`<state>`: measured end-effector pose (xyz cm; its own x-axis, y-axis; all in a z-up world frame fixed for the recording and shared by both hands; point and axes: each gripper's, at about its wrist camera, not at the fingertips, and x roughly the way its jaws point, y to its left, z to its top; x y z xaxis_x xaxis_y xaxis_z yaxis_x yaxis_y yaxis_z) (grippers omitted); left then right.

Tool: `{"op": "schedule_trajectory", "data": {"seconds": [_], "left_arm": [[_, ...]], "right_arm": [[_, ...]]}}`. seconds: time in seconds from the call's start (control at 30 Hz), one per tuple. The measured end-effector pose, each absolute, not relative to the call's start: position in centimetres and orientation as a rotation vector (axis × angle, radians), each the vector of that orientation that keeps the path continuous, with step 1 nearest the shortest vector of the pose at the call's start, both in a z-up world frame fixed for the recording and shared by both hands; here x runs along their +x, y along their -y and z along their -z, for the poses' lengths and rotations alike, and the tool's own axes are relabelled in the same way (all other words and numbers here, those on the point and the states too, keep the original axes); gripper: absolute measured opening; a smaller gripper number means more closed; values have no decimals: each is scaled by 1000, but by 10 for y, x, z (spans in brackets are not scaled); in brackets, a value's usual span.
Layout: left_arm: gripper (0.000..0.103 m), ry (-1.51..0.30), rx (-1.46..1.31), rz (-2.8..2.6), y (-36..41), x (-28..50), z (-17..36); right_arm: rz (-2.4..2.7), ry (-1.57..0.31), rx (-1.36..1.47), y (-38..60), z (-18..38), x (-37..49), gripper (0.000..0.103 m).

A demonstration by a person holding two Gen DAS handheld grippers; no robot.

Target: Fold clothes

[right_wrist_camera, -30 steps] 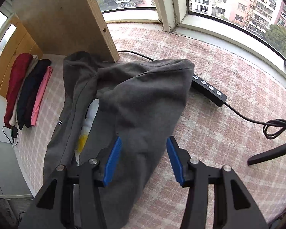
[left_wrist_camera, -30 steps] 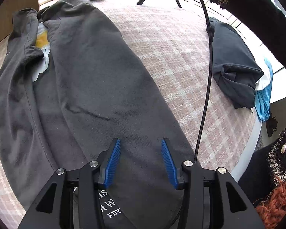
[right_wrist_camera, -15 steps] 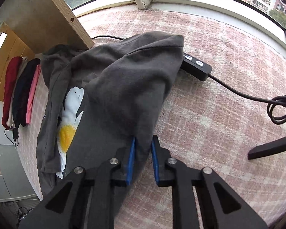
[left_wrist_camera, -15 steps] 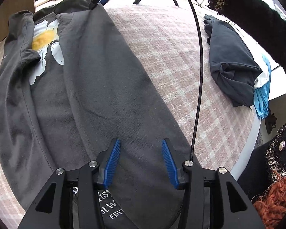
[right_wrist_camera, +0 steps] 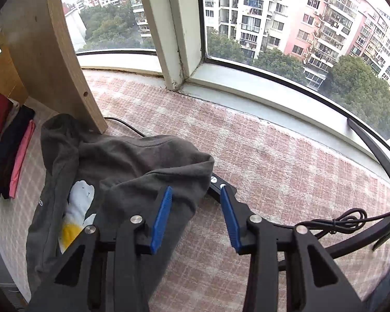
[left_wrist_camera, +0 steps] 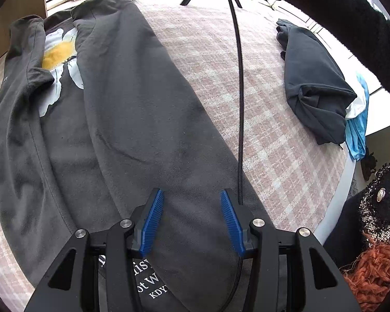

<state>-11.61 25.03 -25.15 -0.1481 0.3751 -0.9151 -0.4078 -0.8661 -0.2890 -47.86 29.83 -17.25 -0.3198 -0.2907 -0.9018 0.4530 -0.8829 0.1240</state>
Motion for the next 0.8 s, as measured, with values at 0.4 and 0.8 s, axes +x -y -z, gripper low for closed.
{"op": "schedule_trajectory", "data": {"seconds": [0.4,0.8], "left_arm": [[43,-34,-1636,-2096,-227,-108,240],[44,-338,-1549,-2525,-151,-184,208]], "right_arm": [[2179,-351,1469,-235,201,-468,39],[1809,62,1581,-148,232,-476,53]]}}
